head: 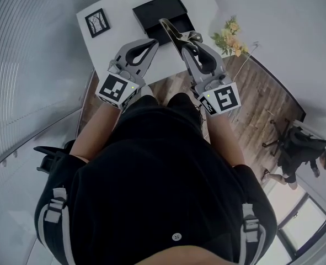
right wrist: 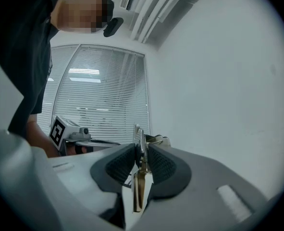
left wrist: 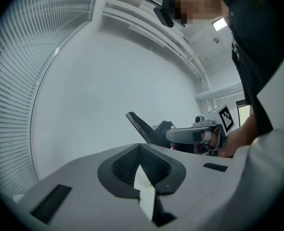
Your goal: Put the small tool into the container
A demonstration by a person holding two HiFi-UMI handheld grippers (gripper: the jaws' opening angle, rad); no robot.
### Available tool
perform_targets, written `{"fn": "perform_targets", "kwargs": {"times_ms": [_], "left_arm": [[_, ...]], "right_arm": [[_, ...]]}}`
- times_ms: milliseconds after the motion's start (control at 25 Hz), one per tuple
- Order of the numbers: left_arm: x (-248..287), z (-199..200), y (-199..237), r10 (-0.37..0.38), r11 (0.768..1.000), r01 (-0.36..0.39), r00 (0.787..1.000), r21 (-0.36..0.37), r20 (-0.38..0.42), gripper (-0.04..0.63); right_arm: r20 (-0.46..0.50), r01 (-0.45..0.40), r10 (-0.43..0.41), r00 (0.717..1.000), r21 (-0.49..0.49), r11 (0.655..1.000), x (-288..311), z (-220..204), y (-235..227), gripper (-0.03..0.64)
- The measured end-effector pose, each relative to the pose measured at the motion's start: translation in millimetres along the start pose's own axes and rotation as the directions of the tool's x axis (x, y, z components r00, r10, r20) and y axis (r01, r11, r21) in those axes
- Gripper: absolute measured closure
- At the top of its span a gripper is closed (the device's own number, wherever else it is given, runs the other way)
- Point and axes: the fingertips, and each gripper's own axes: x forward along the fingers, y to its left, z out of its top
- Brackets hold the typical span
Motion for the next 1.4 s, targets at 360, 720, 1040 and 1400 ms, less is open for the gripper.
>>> {"fn": "perform_targets", "kwargs": {"times_ms": [360,720,1040,1400], "left_arm": [[21,-16,22,0.106,0.994,-0.107,0.994,-0.025,-0.037,0.588],[57,-23,41,0.249,0.968,-0.25,0.968,-0.035,-0.039,0.588],[87,-39,52,0.368,0.929,-0.369,0.929,-0.015,-0.045,0.588],[98,-60,68,0.523,0.851,-0.524,0.852,-0.032,-0.026,0.588]], "right_arm": [[-0.026,-0.096,0.096,0.995,0.03,0.995,30,-16,-42,0.522],[-0.114,-0.269,0.271,0.956,0.027,0.963,66,-49,-88,0.522],[-0.249,-0.439,0.43,0.868,0.024,0.898,96,-99,-122,0.522],[-0.412,-0.599,0.567,0.713,0.062,0.798,114,-180,-134,0.521]]}}
